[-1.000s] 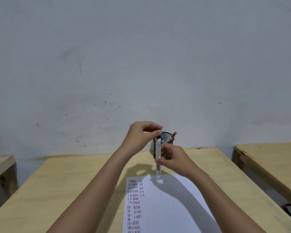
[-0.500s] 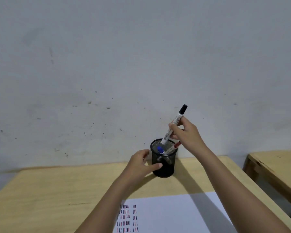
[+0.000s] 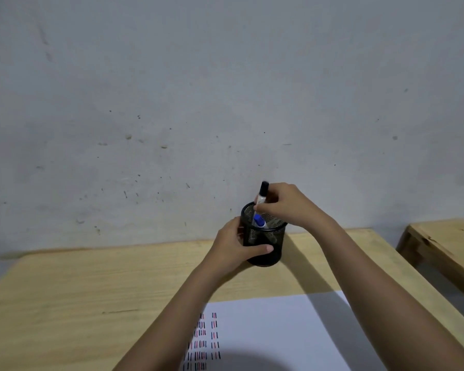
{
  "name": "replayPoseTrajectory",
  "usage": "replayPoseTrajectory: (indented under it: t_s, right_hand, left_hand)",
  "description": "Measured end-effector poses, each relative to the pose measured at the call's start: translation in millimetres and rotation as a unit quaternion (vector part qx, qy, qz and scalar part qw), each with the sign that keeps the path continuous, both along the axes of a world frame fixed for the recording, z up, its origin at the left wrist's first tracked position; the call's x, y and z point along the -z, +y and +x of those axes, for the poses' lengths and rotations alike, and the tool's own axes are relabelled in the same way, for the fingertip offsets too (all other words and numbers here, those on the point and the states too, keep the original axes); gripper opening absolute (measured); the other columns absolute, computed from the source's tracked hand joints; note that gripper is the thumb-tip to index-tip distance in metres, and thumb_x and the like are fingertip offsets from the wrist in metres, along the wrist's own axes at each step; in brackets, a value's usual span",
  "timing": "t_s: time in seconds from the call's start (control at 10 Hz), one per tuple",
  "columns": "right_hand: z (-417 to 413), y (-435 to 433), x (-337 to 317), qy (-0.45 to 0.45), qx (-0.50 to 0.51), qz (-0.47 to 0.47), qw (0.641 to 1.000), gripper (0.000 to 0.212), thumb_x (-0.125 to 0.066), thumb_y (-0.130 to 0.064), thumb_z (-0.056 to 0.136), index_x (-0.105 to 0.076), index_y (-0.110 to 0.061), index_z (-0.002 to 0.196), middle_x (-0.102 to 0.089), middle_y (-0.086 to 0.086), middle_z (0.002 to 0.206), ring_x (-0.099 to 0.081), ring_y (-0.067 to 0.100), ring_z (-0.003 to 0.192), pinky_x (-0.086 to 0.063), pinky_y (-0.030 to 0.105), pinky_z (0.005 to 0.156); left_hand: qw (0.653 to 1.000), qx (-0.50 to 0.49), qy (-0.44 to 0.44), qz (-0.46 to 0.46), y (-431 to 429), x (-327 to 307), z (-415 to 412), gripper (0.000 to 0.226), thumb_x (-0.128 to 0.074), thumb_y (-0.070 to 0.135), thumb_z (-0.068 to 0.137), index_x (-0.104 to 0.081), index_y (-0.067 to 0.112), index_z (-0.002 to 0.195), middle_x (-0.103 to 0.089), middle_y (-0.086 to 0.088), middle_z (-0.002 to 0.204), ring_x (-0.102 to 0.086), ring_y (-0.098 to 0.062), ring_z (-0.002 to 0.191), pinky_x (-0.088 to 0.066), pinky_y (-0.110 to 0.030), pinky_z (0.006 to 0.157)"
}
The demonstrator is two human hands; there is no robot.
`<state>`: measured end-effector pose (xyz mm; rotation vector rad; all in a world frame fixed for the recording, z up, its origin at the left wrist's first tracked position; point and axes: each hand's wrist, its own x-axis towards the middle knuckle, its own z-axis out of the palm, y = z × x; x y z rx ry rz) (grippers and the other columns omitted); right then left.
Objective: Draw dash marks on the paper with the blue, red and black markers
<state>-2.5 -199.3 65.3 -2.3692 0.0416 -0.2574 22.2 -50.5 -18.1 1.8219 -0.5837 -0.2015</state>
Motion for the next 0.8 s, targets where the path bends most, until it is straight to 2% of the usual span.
replayPoseTrajectory:
  t_s: [0.1,0.3,0.4,0.5,0.6,0.7,0.8]
  right_hand:
    - [-1,0,-1,-0.003,-0.003,0.007,1.0,0.014,-0.065,-0.02,0.079,-0.068,-0.009,0.087,-0.069,0.014,0.093,-0.06,0.023,0.081,-0.043,0.028,0.064]
    - [-5,1,-3,-0.017,0.004,0.001,1.0,0.015,-0.066,-0.018,0.078,-0.067,-0.006,0.087,-0.063,0.007,0.081,-0.054,0.017,0.073,-0.039,0.023,0.058]
    - [-8,1,-6,-0.035,0.014,0.004,0.999,0.015,-0.068,-0.015,0.078,-0.067,-0.007,0.091,-0.066,0.007,0.085,-0.057,0.016,0.075,-0.042,0.017,0.057]
    - [-11,0,-10,-0.054,0.035,0.036,0.997,0.012,-0.068,-0.014,0.078,-0.066,-0.011,0.089,-0.064,0.003,0.081,-0.057,0.015,0.072,-0.04,0.01,0.047]
    - [-21,0,-19,-0.073,0.051,0.094,0.992,0.014,-0.063,-0.008,0.079,-0.063,-0.013,0.092,-0.062,0.001,0.08,-0.061,0.02,0.074,-0.05,0.026,0.042]
    - [-41,1,-30,-0.1,0.055,0.132,0.985,0.023,-0.057,-0.004,0.082,-0.06,-0.009,0.104,-0.062,0.006,0.088,-0.063,0.016,0.075,-0.06,0.046,0.061]
    - [-56,1,-31,-0.133,0.086,0.098,0.983,0.027,-0.057,-0.007,0.082,-0.06,-0.011,0.109,-0.062,0.008,0.103,-0.061,0.02,0.095,-0.056,0.041,0.084]
  left_hand:
    - [1.0,0.0,0.004,0.002,0,1,0,0.064,-0.087,0.028,0.059,-0.056,0.025,0.115,-0.067,0.009,0.113,-0.061,-0.001,0.104,-0.05,-0.02,0.087]
    - [1.0,-0.002,0.001,0.008,0,-1,-2,0.06,-0.086,0.027,0.06,-0.058,0.025,0.113,-0.067,0.01,0.111,-0.062,0.001,0.102,-0.049,-0.018,0.086]
    - [1.0,-0.015,-0.007,0.012,3,-4,-5,0.059,-0.087,0.028,0.059,-0.059,0.022,0.111,-0.067,0.008,0.111,-0.062,-0.001,0.1,-0.05,-0.017,0.082]
    - [1.0,-0.02,0.013,-0.001,5,-4,-6,0.056,-0.087,0.022,0.06,-0.06,0.021,0.108,-0.067,0.005,0.11,-0.064,-0.003,0.098,-0.056,-0.027,0.084]
    - [0.997,-0.028,0.058,-0.034,9,-11,-15,0.046,-0.084,0.02,0.059,-0.064,0.025,0.1,-0.066,-0.002,0.111,-0.067,-0.014,0.1,-0.056,-0.048,0.087]
    - [0.998,-0.032,0.033,-0.043,15,-27,-31,0.021,-0.067,0.008,0.083,-0.058,0.013,0.102,-0.061,0.0,0.099,-0.063,0.008,0.079,-0.049,-0.006,0.061]
    - [0.998,-0.052,0.015,-0.033,27,-36,-49,0.021,-0.061,0.022,0.089,-0.053,0.022,0.109,-0.055,-0.002,0.117,-0.055,-0.002,0.099,-0.045,-0.005,0.058]
